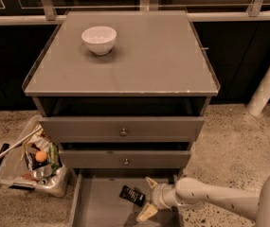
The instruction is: Pick rxbar chocolate from bottom drawer and place on counter
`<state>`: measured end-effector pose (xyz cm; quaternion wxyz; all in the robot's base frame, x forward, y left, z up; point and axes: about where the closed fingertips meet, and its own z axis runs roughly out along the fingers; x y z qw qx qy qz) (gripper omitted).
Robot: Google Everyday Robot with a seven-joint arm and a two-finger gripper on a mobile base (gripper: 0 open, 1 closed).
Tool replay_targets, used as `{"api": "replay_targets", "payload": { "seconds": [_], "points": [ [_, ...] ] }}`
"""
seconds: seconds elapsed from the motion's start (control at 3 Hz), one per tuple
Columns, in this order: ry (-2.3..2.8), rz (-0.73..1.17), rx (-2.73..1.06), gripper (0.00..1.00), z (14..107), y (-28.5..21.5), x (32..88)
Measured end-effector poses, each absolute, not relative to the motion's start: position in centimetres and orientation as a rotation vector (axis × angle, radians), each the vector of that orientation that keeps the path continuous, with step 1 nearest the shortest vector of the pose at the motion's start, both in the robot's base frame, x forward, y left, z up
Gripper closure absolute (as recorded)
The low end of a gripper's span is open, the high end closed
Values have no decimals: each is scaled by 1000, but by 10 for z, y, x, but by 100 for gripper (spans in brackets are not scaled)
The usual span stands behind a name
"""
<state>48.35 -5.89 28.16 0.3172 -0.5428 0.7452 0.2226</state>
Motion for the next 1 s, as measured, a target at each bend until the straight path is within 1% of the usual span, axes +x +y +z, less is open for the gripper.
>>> {"api": "replay_targets", "payload": {
  "seconds": [0.33,1.0],
  "points": [
    [1986,608,-1421,0,243,-54,491],
    [2029,647,-1387,0,228,-49,492]
  ]
}}
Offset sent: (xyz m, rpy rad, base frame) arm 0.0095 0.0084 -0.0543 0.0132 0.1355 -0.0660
